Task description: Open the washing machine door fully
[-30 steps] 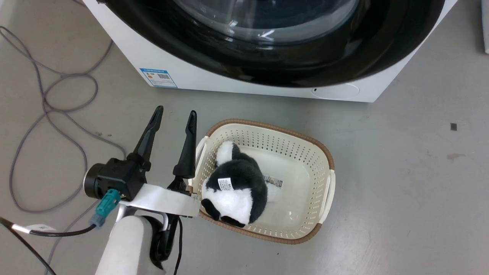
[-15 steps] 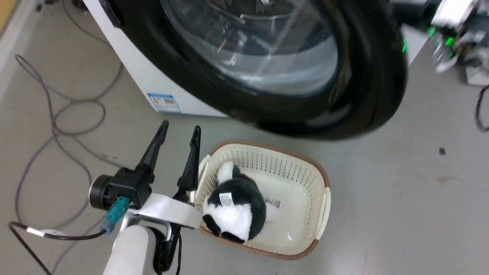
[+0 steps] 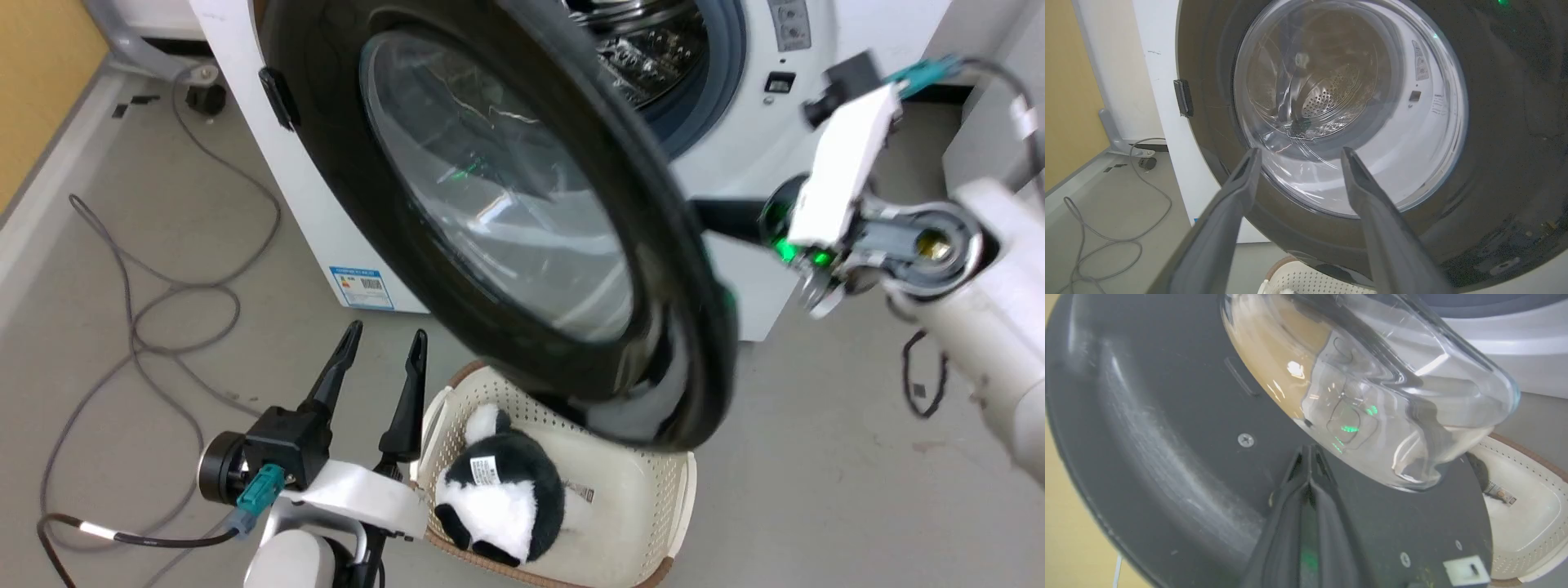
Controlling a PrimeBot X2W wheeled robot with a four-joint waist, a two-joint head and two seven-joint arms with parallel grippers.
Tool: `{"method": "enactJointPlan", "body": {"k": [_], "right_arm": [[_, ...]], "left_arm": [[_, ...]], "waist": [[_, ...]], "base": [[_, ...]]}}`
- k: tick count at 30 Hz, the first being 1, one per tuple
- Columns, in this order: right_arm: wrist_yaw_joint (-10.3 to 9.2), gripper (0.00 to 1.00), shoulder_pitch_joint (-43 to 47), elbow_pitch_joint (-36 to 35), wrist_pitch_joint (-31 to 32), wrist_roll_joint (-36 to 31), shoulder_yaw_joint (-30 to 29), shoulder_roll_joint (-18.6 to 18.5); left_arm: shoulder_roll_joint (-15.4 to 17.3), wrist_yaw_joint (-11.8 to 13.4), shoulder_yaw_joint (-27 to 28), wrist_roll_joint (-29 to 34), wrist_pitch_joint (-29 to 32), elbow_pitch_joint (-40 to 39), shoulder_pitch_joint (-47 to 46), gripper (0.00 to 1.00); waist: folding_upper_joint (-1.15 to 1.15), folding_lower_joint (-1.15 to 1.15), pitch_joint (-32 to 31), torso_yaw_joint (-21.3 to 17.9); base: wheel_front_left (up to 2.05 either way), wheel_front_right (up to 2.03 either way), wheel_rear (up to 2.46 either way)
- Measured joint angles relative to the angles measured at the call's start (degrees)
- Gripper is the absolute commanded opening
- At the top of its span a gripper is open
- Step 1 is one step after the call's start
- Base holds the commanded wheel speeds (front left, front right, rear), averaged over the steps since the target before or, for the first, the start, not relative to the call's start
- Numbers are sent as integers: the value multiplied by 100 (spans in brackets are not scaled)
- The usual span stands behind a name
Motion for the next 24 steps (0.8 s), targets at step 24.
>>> {"method": "enactJointPlan", "body": {"k": [24], "right_arm": [[0, 22, 823, -1846, -771, 93, 845, 397]], "left_arm": [[3, 0, -44, -59, 0, 112, 220, 100]], "waist": [[0, 0, -235, -131]], "base": [[0, 0, 0]]}}
